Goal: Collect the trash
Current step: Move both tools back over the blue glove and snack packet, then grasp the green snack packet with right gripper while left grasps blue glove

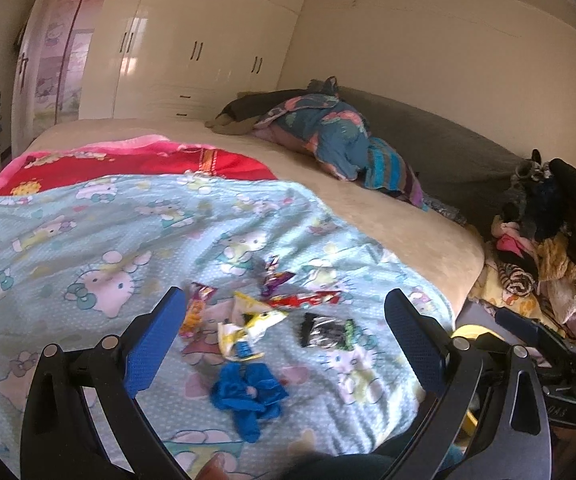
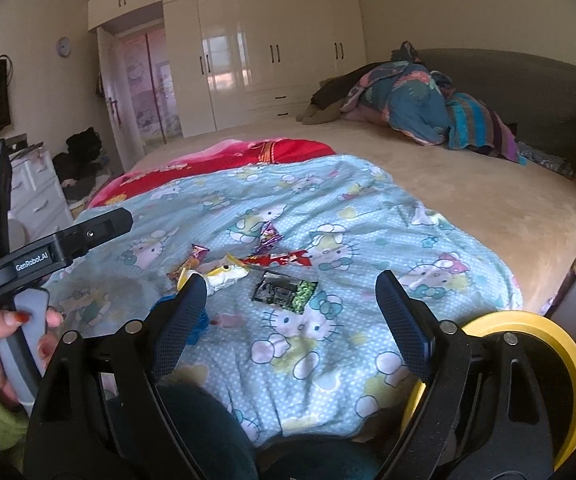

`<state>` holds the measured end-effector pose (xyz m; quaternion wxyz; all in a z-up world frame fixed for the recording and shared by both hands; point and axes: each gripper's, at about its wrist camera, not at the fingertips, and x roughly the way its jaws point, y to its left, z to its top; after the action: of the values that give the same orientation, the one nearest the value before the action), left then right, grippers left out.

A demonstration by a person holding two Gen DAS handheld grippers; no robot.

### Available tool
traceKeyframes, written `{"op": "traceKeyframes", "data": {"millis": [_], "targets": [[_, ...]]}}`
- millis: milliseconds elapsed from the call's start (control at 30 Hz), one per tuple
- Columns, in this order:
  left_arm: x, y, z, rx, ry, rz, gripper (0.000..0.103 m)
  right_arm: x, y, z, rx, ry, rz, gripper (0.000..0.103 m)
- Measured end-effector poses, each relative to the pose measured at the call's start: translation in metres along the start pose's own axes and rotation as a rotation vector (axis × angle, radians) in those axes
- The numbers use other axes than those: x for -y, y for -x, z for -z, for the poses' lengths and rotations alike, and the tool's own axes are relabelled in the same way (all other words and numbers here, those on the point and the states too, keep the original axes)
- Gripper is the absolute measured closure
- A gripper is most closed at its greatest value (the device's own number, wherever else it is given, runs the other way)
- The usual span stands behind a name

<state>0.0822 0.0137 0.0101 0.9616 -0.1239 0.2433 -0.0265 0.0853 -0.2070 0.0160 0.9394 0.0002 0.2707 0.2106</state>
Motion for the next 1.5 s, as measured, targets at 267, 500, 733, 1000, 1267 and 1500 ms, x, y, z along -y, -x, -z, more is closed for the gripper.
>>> {"op": "traceKeyframes", "data": {"millis": [267, 500, 733, 1000, 1267, 1500], "targets": [[-0.03, -0.014, 0.014, -0.07, 0.036, -0.017, 0.007, -0.006, -0.03, 0.0, -0.036, 0.006, -0.003, 0.025], [-0.041, -0.028, 0.028, -0.142, 0.041, -0.012, 0.007, -0.003, -0.052, 0.001, -0.067, -0.001, 0.012, 0.025], [-0.048, -0.046, 0.042, -0.223, 0.059, 0.009, 0.008, 0.005, -0.075, 0.006, -0.108, -0.022, 0.031, 0.025], [-0.043, -0.065, 0.063, -0.326, 0.052, 0.065, 0.02, 0.014, -0.102, 0.015, -0.178, -0.036, 0.061, 0.025], [-0.041, -0.08, 0.077, -0.386, 0.068, 0.075, 0.021, 0.017, -0.126, 0.023, -0.227, -0.066, 0.059, 0.025], [-0.046, -0.089, 0.085, -0.41, 0.083, 0.043, 0.034, 0.018, -0.15, 0.03, -0.267, -0.09, 0.058, 0.025]]}}
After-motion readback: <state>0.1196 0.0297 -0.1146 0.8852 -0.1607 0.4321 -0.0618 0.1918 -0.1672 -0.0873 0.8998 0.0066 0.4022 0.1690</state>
